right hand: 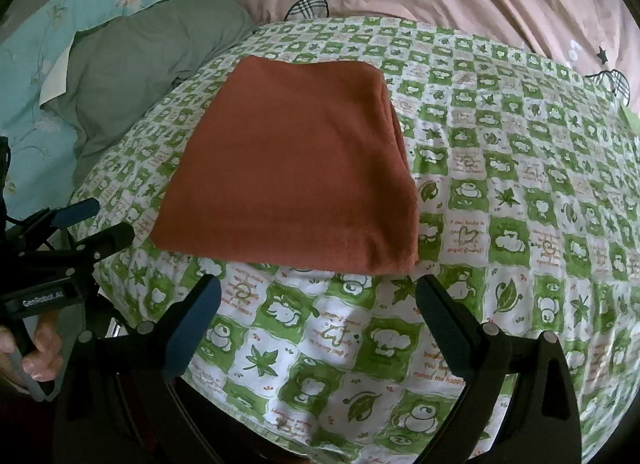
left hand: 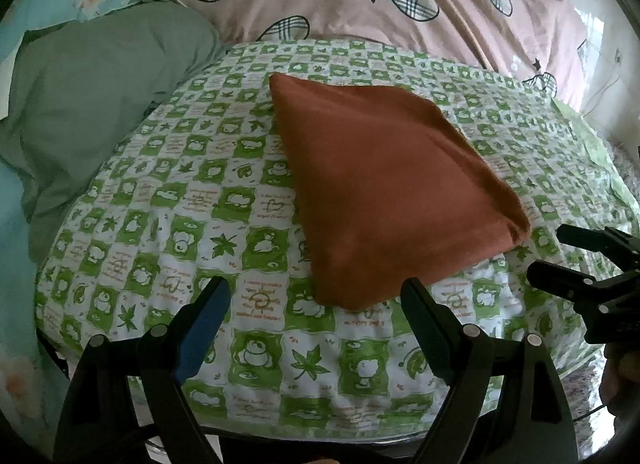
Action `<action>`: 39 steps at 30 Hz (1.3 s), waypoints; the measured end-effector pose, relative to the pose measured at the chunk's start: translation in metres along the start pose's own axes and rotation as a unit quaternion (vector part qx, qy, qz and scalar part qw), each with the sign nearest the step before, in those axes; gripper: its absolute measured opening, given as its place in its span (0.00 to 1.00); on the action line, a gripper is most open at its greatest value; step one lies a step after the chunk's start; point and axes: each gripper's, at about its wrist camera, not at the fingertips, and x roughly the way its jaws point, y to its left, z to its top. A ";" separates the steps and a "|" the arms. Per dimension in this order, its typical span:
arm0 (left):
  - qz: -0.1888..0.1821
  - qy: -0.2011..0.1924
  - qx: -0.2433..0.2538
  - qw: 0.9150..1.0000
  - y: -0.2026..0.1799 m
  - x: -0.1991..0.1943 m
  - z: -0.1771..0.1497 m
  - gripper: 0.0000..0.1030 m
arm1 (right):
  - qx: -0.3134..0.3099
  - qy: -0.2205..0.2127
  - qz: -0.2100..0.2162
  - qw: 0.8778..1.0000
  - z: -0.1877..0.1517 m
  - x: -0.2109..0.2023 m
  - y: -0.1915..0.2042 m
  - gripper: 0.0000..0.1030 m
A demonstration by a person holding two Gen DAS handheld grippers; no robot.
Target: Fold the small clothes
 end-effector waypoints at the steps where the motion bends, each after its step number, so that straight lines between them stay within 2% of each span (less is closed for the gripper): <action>1: -0.001 -0.001 -0.001 1.000 0.001 0.000 0.000 0.85 | 0.000 0.000 -0.001 1.000 0.000 0.000 0.001 0.95; 12: -0.015 -0.003 -0.019 1.000 0.006 -0.004 0.001 0.85 | -0.007 0.000 -0.002 1.000 0.003 0.001 0.009 0.95; 39: -0.016 -0.009 -0.014 1.000 0.001 -0.006 0.007 0.85 | -0.015 -0.013 -0.004 1.000 0.016 -0.005 0.012 0.95</action>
